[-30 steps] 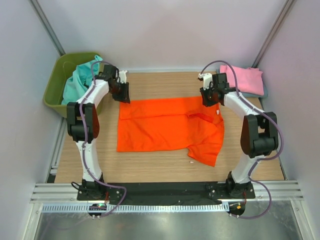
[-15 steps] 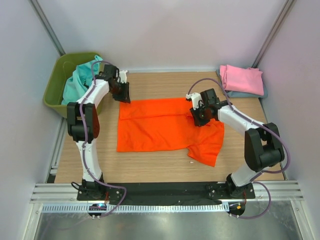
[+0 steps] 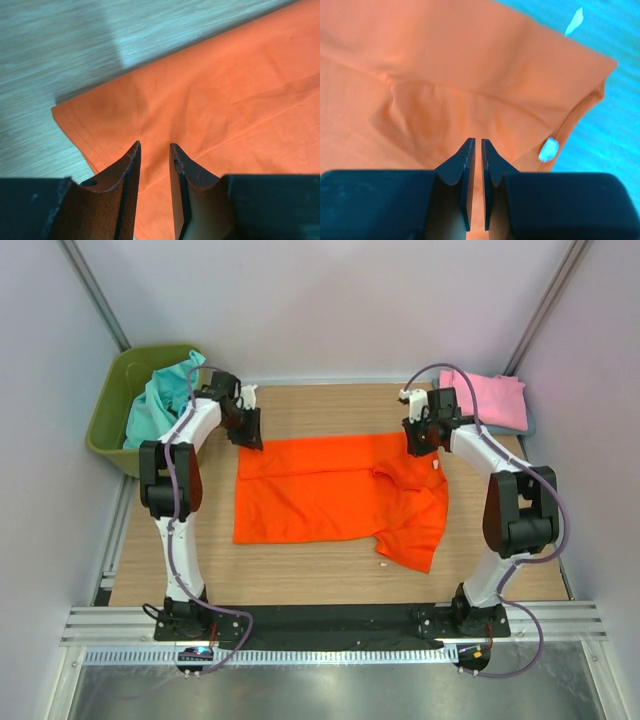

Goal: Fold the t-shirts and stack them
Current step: Fold the tshirt

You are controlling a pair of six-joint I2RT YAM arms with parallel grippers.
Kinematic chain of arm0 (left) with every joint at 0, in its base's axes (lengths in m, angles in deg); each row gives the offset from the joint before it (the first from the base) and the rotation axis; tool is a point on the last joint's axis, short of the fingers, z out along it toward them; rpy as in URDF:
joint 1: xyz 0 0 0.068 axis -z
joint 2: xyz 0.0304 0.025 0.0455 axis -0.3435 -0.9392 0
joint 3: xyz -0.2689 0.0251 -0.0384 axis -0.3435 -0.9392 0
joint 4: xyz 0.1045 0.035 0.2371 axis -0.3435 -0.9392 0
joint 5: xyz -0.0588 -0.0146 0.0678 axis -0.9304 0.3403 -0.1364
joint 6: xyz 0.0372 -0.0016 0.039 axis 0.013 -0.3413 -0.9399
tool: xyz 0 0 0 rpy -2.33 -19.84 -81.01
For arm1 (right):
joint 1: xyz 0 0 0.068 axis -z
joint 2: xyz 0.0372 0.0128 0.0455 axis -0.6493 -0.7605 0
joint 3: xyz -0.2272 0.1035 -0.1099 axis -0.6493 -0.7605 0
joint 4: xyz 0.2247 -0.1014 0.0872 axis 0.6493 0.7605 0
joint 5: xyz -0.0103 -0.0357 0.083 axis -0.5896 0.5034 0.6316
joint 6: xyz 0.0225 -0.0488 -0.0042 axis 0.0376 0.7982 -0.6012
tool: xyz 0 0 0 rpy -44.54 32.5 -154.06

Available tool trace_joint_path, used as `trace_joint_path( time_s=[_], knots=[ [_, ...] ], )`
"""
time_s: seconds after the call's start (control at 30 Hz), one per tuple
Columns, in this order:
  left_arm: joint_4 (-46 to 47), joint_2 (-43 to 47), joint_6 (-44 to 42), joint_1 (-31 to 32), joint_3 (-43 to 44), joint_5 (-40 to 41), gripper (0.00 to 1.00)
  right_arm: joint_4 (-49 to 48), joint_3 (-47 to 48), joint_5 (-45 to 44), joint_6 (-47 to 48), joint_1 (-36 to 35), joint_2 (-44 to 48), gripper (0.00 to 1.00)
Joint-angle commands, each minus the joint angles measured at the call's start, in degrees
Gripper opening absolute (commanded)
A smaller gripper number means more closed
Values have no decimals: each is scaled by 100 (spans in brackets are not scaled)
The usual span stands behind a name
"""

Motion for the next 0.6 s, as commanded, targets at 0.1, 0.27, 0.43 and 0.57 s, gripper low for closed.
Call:
trace_joint_path(
  time_s=[0.1,0.27,0.43,0.57],
  knots=[
    [-281,-303,74,-2,196,-78,30,-398,566,-24,-17,-43,-818,16],
    [-492,-628,57,-11,565,168,30,-425,751,-6,-34,10,-1259,16],
    [-615,-1015,57,-20,1048,274,30,-548,856,-146,-87,63,-1575,17],
    [-633,-1296,31,-20,1400,440,31,-600,1286,-252,-131,177,-1935,18]
  ],
)
